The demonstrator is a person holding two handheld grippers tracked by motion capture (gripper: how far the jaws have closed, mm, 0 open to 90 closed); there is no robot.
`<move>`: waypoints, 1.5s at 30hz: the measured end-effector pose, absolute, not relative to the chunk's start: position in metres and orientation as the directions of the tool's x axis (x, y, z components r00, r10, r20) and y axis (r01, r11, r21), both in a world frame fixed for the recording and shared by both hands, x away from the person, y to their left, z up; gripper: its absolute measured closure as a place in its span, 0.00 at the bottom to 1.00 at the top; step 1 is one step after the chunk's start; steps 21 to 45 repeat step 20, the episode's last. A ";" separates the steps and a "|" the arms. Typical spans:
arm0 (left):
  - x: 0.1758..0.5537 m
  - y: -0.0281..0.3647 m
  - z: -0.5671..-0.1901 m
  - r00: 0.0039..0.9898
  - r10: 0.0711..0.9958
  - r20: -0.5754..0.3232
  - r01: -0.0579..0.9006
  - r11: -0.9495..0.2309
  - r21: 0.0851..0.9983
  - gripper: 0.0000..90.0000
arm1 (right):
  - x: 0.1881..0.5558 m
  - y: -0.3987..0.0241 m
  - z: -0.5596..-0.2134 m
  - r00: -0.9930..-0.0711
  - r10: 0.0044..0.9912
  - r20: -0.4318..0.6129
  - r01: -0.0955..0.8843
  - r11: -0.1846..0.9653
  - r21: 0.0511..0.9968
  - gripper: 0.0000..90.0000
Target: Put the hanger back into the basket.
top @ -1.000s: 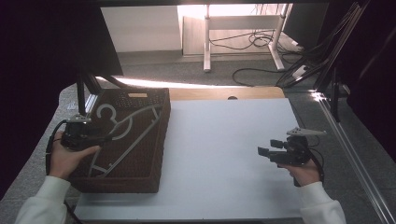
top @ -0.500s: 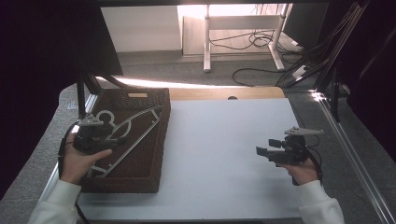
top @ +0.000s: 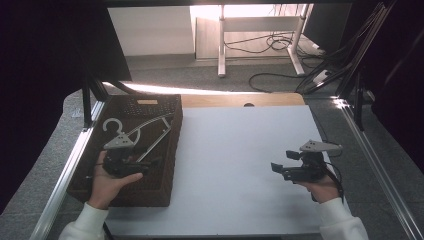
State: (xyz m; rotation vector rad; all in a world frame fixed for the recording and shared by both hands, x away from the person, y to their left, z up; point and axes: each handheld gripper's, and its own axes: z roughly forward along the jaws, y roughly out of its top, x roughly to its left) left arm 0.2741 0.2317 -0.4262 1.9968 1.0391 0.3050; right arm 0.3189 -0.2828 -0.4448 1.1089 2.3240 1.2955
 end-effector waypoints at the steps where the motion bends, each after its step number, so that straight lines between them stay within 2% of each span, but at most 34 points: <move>1: 0.273 0.229 -0.427 0.627 0.765 -0.145 0.556 -0.309 0.772 0.31 | 0.319 -0.282 -0.445 -0.678 0.723 0.130 0.492 0.315 0.812 0.20; 9: 0.269 0.219 -0.429 0.649 0.749 -0.133 0.540 -0.330 0.774 0.32 | 0.319 -0.274 -0.453 -0.686 0.722 0.090 0.492 0.369 0.789 0.17; 45: 0.265 0.225 -0.422 0.644 0.751 -0.148 0.538 -0.306 0.786 0.32 | 0.319 -0.278 -0.451 -0.685 0.721 0.103 0.490 0.352 0.798 0.15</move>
